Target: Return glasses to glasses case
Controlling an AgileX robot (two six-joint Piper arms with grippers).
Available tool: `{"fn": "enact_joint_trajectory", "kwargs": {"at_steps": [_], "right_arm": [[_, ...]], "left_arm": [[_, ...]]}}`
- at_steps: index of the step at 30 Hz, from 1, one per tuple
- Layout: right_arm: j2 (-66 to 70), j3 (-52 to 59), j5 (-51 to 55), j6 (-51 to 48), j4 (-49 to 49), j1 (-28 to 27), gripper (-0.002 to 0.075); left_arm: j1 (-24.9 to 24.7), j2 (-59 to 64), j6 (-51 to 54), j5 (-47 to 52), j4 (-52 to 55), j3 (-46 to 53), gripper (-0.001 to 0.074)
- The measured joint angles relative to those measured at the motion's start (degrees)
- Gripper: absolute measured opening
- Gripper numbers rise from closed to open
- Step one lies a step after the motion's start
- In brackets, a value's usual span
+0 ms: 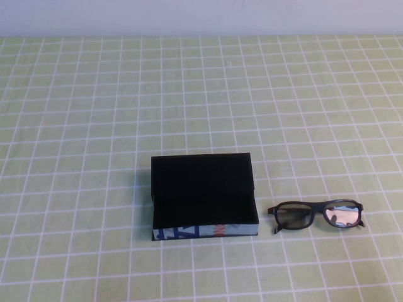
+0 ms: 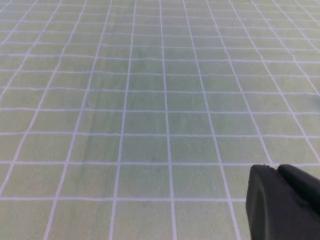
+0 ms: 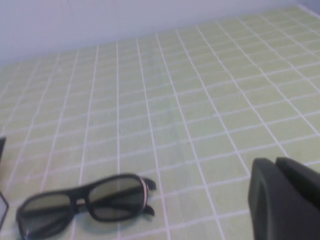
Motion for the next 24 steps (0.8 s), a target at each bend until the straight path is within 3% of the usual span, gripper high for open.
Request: {"fn": "enact_joint_trajectory", "kwargs": {"at_steps": [8,16,24], "right_arm": [[0.0,0.0,-18.97,0.0,2.71,0.0,-0.0018],[0.0,0.0,-40.45,0.0,3.55,0.0,-0.0018],[0.0,0.0,-52.74,0.0,3.87,0.0,-0.0018]], "left_arm": [[0.0,0.0,0.88,-5.0,0.65,0.13,-0.0004],[0.0,0.0,0.64,-26.19,0.84,0.13,-0.0004],[0.0,0.0,0.8,-30.6,0.98,0.13,-0.0004]]}}
